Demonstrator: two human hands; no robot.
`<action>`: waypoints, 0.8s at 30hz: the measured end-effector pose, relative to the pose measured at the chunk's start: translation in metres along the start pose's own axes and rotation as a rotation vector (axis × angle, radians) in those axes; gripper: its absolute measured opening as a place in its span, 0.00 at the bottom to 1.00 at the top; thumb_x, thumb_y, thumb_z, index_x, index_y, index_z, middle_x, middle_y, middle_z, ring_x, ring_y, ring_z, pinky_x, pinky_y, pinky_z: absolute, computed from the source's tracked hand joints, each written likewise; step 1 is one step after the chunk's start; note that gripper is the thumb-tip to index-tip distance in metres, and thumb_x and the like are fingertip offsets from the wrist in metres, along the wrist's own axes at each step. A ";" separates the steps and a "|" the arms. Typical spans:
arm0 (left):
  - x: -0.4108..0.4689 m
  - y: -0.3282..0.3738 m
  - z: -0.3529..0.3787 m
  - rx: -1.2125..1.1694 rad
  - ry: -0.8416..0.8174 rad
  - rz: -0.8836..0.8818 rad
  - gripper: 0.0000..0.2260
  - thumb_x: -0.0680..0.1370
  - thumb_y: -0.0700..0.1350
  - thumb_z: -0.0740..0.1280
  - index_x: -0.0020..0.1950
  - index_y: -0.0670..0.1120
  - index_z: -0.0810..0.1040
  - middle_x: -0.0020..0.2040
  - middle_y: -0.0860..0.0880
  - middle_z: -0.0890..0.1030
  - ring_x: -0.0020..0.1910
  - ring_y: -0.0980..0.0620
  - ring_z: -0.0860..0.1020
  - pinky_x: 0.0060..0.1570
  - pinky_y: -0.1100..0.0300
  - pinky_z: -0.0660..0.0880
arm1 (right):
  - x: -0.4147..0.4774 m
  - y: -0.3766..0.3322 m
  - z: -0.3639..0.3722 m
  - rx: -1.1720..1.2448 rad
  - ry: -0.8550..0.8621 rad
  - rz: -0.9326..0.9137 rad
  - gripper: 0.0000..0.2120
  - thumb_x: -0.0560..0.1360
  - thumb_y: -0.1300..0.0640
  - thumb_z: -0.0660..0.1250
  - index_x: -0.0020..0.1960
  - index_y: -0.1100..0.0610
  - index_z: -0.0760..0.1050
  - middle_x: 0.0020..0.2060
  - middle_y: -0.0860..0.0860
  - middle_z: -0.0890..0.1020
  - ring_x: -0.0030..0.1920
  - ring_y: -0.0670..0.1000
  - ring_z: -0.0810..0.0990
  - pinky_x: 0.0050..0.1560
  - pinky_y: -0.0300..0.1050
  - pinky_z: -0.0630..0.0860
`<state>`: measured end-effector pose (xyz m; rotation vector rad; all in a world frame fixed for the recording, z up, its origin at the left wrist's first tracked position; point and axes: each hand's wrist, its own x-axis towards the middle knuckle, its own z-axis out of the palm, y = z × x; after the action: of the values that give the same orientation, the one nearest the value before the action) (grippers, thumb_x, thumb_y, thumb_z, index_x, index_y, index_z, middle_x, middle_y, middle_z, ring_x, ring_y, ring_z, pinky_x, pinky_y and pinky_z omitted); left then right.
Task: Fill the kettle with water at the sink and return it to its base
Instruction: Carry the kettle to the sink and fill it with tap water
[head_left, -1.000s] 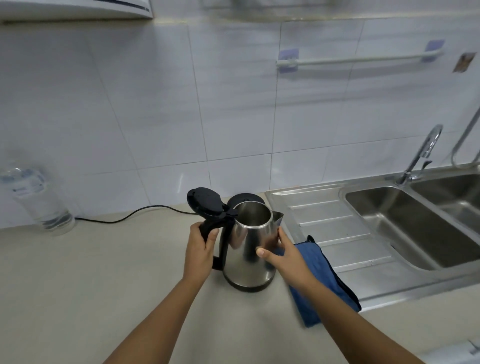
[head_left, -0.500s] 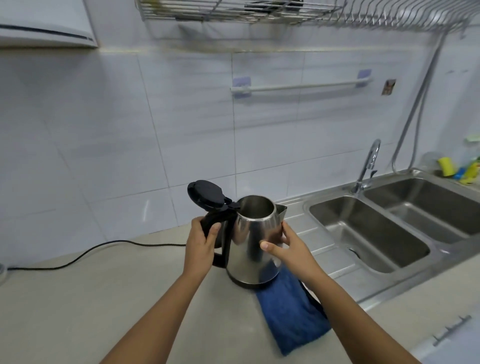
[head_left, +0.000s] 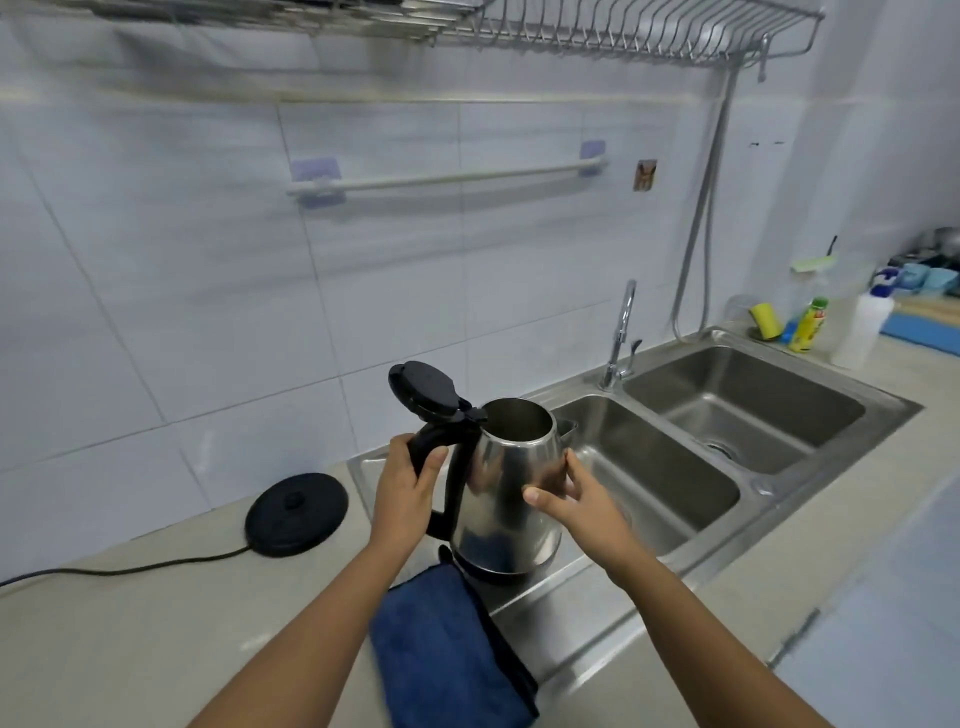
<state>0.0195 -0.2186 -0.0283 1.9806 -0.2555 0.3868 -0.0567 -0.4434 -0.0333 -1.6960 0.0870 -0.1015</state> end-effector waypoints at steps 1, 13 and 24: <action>0.005 0.005 0.017 -0.008 -0.004 -0.010 0.18 0.75 0.66 0.57 0.56 0.55 0.67 0.45 0.60 0.76 0.44 0.65 0.75 0.36 0.70 0.66 | 0.008 0.004 -0.015 0.023 0.006 -0.003 0.36 0.67 0.46 0.80 0.70 0.35 0.67 0.58 0.34 0.82 0.63 0.36 0.77 0.63 0.38 0.73; 0.053 0.048 0.203 -0.096 0.020 -0.167 0.13 0.77 0.60 0.62 0.51 0.51 0.70 0.43 0.55 0.78 0.40 0.65 0.77 0.33 0.71 0.68 | 0.093 0.023 -0.188 -0.023 -0.021 0.082 0.32 0.69 0.51 0.80 0.70 0.54 0.72 0.59 0.46 0.83 0.64 0.48 0.80 0.68 0.50 0.75; 0.106 0.033 0.274 -0.051 0.013 -0.332 0.10 0.74 0.59 0.68 0.43 0.56 0.70 0.40 0.54 0.79 0.38 0.60 0.77 0.34 0.65 0.67 | 0.167 0.052 -0.237 -0.027 -0.100 0.162 0.32 0.65 0.45 0.78 0.66 0.51 0.76 0.60 0.49 0.84 0.64 0.51 0.80 0.70 0.60 0.72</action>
<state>0.1489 -0.4812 -0.0682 1.9268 0.0725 0.1765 0.0809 -0.7031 -0.0518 -1.7119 0.1512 0.1062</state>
